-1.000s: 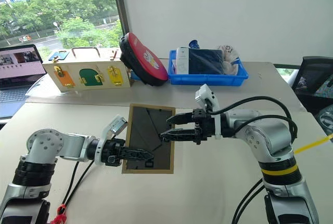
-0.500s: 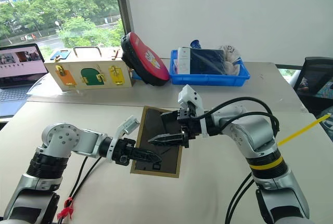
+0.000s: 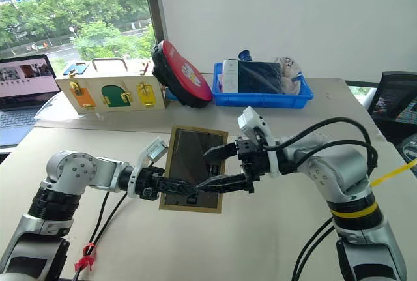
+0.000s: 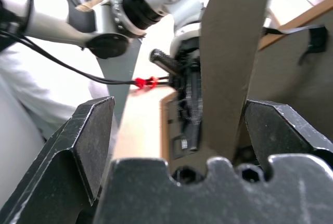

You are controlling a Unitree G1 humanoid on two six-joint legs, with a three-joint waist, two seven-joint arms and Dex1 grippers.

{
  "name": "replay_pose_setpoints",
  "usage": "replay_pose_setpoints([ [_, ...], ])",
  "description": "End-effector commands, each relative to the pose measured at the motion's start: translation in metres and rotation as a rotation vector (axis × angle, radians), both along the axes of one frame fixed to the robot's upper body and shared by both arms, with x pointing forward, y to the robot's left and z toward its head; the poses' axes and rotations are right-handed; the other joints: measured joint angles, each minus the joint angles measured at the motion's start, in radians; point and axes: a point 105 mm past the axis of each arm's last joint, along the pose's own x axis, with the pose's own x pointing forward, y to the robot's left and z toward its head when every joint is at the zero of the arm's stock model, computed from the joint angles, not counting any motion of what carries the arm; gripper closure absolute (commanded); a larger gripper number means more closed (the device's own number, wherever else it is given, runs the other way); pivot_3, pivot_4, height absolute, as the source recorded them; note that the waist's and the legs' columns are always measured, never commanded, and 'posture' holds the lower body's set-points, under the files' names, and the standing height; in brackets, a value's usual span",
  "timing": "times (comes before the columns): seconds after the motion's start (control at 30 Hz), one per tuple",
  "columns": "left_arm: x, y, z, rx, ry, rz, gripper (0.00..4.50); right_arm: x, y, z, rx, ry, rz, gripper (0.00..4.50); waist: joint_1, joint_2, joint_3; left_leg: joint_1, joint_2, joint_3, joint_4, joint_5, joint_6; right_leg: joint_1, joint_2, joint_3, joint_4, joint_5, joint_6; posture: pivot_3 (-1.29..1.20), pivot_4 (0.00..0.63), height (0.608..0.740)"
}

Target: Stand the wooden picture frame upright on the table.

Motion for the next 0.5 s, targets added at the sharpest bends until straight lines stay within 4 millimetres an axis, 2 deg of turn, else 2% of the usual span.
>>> replay_pose_setpoints([
  [0.03,0.005,0.009,0.000,-0.054,0.008,0.036,3.81,-0.011,-0.006,0.010,0.029,-0.033,-0.001,0.04,-0.001,0.000,0.000,0.000,0.000,0.000,0.000,0.000,0.000,0.000,0.000,0.000,0.000,0.000,0.000,0.00,0.150,0.735],
  [0.13,0.003,0.011,-0.005,-0.055,0.034,0.035,3.81,-0.007,-0.013,0.005,0.010,-0.062,-0.065,0.04,-0.004,0.000,0.000,0.000,0.000,0.000,0.000,0.000,0.000,0.000,0.000,0.000,0.000,0.000,0.000,0.00,0.150,0.735],
  [0.23,0.000,0.011,-0.003,-0.090,0.075,0.019,3.81,0.013,-0.029,-0.007,-0.044,-0.151,-0.219,0.04,0.000,0.000,0.000,0.000,0.000,0.000,0.000,0.000,0.000,0.000,0.000,0.000,0.001,0.000,0.000,0.00,0.150,0.735],
  [0.33,-0.001,0.015,0.007,-0.165,0.143,0.004,3.81,0.041,-0.051,-0.017,-0.137,-0.375,-0.378,0.04,0.003,0.000,0.000,0.000,0.000,0.000,0.001,0.000,0.000,0.000,0.000,0.000,0.000,0.000,0.000,0.00,0.150,0.735],
  [0.4,-0.003,0.018,0.016,-0.210,0.188,-0.018,3.81,0.058,-0.065,-0.023,-0.222,-0.603,-0.438,0.04,0.001,0.000,0.000,0.000,0.000,0.000,0.001,0.000,0.000,-0.001,0.000,0.000,0.000,0.000,0.000,0.00,0.150,0.735],
  [0.5,-0.005,0.021,0.023,-0.249,0.223,-0.039,3.81,0.065,-0.075,-0.034,-0.344,-0.909,-0.384,0.04,-0.001,0.000,0.000,0.000,0.000,0.000,0.001,0.000,0.000,-0.001,0.000,0.000,0.001,-0.002,0.003,0.00,0.150,0.735],
])
